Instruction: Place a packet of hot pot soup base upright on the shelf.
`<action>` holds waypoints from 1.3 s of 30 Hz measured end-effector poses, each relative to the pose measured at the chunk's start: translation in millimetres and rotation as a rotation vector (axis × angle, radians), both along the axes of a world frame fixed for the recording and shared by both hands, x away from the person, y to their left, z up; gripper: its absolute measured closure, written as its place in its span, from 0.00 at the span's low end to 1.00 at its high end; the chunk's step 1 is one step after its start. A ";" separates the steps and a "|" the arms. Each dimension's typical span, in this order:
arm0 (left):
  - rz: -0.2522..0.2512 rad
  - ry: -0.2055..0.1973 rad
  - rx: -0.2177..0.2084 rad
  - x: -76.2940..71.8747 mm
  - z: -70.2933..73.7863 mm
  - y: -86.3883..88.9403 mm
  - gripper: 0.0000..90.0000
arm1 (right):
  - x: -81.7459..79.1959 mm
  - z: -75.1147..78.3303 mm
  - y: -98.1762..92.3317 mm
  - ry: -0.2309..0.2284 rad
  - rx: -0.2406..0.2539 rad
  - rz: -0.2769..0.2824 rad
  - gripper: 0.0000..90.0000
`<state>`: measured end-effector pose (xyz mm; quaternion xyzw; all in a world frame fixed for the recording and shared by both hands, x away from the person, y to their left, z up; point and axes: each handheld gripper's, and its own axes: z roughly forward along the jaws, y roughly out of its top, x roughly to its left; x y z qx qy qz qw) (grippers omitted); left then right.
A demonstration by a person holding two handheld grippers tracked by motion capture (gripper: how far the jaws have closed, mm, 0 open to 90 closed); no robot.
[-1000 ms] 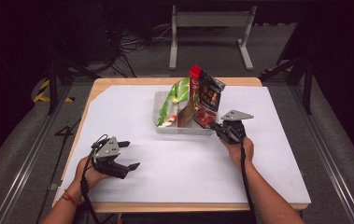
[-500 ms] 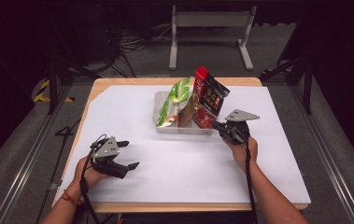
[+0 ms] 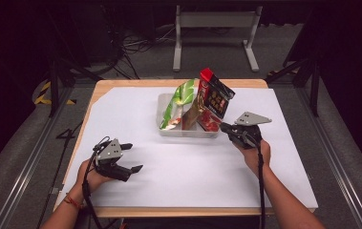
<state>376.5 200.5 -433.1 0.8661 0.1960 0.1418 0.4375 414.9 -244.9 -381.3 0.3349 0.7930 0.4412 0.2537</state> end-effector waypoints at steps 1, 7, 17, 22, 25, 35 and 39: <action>0.000 0.001 0.001 0.6 -0.1 0.4 0.16 | -3.0 2.4 -6.4 -0.007 0.007 0.000 0.93; 0.002 0.003 0.011 0.9 -1.0 -0.9 0.16 | -11.0 5.7 -18.8 -0.019 0.012 -0.007 0.86; 0.008 0.001 0.013 -2.2 -0.2 -2.9 0.16 | -34.0 10.4 -31.7 -0.062 -0.054 0.011 0.71; 0.005 0.004 0.021 -0.7 -1.1 -3.3 0.15 | -39.5 10.5 -36.8 -0.060 -0.062 0.019 0.63; 0.008 0.004 0.020 -1.2 -1.0 -3.0 0.15 | -43.4 8.2 -41.6 -0.048 -0.077 0.026 0.54; 0.008 0.006 0.037 -2.4 -3.1 -5.3 0.15 | -49.0 -0.2 -52.0 -0.019 -0.106 0.037 0.37; 0.007 0.007 0.039 -2.6 -3.5 -5.7 0.15 | -50.2 -5.0 -55.1 -0.015 -0.130 0.032 0.30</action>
